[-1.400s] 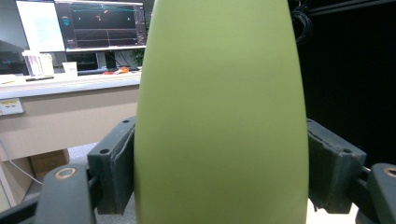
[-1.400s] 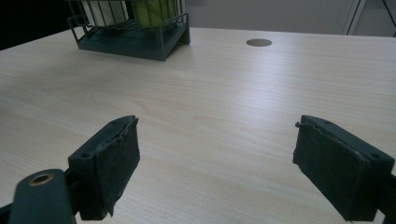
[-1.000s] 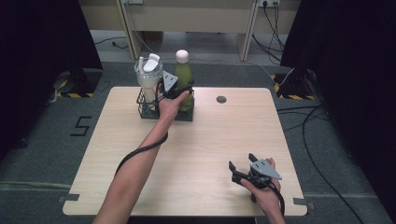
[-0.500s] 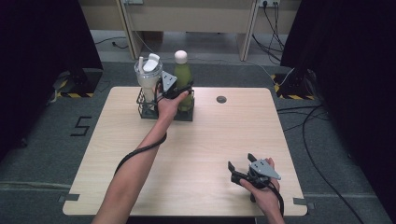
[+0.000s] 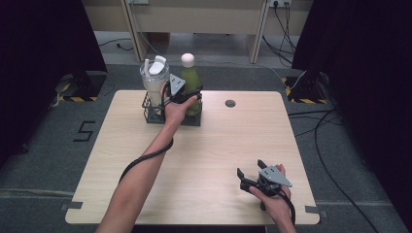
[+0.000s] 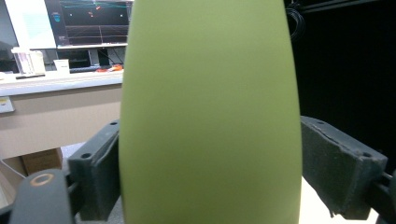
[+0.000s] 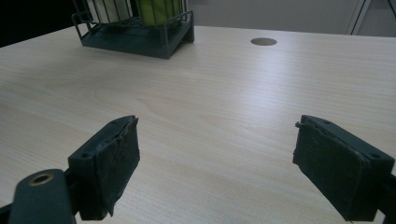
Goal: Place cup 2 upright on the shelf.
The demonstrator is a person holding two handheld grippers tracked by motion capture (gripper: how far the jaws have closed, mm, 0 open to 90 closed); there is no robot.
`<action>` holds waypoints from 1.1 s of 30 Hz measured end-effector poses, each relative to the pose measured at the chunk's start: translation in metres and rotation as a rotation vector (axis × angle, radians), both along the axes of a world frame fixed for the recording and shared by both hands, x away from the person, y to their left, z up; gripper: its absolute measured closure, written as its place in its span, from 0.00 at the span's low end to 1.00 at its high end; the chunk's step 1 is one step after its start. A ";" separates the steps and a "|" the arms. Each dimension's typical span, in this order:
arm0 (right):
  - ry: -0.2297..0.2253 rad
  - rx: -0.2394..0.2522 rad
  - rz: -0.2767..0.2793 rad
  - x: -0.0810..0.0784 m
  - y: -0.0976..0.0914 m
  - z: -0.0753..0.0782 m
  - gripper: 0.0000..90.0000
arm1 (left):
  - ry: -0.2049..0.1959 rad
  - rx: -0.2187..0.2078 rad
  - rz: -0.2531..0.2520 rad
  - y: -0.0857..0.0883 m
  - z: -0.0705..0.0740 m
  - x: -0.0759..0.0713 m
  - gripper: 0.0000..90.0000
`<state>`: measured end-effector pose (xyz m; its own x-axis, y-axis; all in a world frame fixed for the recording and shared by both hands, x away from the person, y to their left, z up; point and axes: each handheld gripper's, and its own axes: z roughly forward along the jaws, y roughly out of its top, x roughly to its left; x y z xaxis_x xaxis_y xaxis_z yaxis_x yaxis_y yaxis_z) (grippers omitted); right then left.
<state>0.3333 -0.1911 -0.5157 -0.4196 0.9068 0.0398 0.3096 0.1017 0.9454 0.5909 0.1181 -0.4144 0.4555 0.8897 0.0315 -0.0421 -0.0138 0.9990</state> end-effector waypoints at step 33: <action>0.003 -0.002 0.004 -0.001 0.003 0.000 0.16 | -0.039 0.046 0.011 0.016 0.021 -0.023 0.15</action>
